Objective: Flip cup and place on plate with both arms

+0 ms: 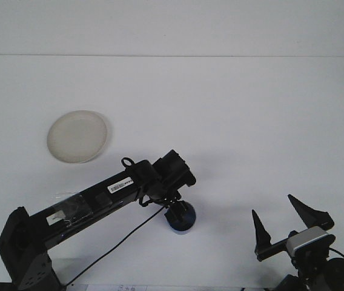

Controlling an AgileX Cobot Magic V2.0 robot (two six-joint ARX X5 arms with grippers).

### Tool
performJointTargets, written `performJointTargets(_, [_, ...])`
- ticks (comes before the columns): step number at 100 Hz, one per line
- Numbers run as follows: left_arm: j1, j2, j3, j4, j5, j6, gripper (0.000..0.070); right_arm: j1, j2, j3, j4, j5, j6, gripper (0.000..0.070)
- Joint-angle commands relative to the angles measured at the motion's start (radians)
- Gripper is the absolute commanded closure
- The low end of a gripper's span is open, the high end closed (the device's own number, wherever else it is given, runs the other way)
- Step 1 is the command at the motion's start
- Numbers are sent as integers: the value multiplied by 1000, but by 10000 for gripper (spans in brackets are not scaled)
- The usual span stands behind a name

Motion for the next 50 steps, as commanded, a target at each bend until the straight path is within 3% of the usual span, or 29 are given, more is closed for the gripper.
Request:
performJointTargets(1, [-15, 25, 23, 9, 2, 10, 609, 8, -1, 5, 6, 1, 7, 36])
performJointTargets(7, [-20, 25, 23, 11, 2, 14, 700, 8, -1, 5, 7, 1, 7, 36])
performJointTargets(50, [22, -15, 46, -51, 2, 16, 694, 8, -1, 5, 6, 1, 7, 36])
